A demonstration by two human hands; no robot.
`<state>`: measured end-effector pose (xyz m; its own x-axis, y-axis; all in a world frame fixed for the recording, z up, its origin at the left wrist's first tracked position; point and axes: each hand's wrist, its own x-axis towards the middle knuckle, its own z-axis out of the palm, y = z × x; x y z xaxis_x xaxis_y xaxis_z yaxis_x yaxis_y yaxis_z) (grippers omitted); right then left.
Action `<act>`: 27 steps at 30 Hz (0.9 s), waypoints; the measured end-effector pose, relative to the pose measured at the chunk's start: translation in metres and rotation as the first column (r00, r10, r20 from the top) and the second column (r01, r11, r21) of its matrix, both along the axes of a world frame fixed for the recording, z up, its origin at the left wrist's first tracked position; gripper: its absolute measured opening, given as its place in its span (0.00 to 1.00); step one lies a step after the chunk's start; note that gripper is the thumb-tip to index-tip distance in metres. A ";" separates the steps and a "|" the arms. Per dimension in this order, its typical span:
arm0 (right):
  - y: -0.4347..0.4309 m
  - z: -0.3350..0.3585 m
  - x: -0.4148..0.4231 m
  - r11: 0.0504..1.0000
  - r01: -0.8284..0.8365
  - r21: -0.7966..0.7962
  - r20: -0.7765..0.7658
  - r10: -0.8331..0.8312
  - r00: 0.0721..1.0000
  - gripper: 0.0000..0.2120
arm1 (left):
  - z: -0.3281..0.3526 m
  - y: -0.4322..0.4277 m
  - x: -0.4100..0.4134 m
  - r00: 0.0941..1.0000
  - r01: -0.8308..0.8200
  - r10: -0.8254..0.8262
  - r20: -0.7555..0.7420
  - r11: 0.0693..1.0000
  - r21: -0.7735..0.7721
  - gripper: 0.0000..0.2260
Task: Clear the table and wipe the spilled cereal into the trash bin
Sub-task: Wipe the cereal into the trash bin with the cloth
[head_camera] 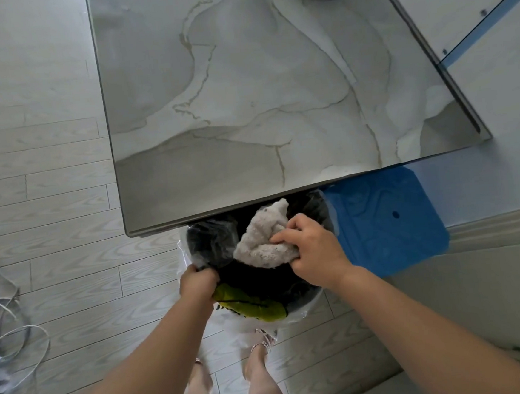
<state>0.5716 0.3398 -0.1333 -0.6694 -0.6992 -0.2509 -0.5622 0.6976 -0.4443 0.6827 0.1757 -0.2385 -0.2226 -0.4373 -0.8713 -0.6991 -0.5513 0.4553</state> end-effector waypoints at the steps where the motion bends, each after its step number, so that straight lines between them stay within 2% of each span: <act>1: 0.002 0.004 -0.001 0.996 0.055 -0.072 -0.026 -0.057 0.998 0.19 | -0.001 0.000 0.001 1.000 0.001 -0.001 0.007 1.000 -0.004 0.14; 4: 0.008 0.026 -0.025 0.898 0.261 -0.354 -0.102 -0.314 0.944 0.18 | -0.006 0.001 -0.005 1.000 0.000 0.000 0.009 1.000 0.001 0.14; 7: 0.013 0.042 -0.075 0.792 0.431 -0.433 -0.093 -0.515 0.852 0.15 | -0.010 0.005 -0.011 1.000 -0.010 0.010 -0.001 1.000 -0.002 0.13; 10: 0.021 0.036 -0.127 0.731 0.588 -0.346 -0.007 -0.629 0.778 0.17 | -0.015 0.013 -0.018 0.999 -0.031 0.031 -0.005 0.999 -0.014 0.11; 13: 0.034 0.012 -0.158 0.736 0.669 -0.100 -0.026 -0.674 0.738 0.24 | -0.020 0.020 -0.025 0.999 -0.050 0.050 -0.002 0.999 0.005 0.11; 16: 0.033 -0.004 -0.165 0.770 0.637 0.042 -0.028 -0.637 0.771 0.28 | -0.021 0.022 -0.027 0.999 -0.052 0.052 -0.001 0.998 0.017 0.11; 20: 0.011 -0.007 -0.148 0.847 0.528 0.058 -0.021 -0.528 0.849 0.27 | -0.022 0.019 -0.025 0.999 -0.046 0.046 0.004 0.999 -0.009 0.11; 23: -0.003 -0.007 -0.125 0.923 0.381 0.053 -0.003 -0.381 0.925 0.27 | -0.019 0.017 -0.025 0.999 -0.042 0.042 0.002 0.999 -0.024 0.12; 27: -0.017 -0.005 -0.100 0.993 0.099 0.057 0.049 -0.101 0.994 0.27 | -0.013 0.009 -0.018 0.999 -0.043 0.043 -0.009 0.998 -0.037 0.12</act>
<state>0.4719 0.3228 -0.1386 -0.7205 -0.6138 -0.3228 -0.4656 0.7731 -0.4308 0.6644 0.1851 -0.2518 -0.2101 -0.4786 -0.8525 -0.6715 -0.5632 0.4816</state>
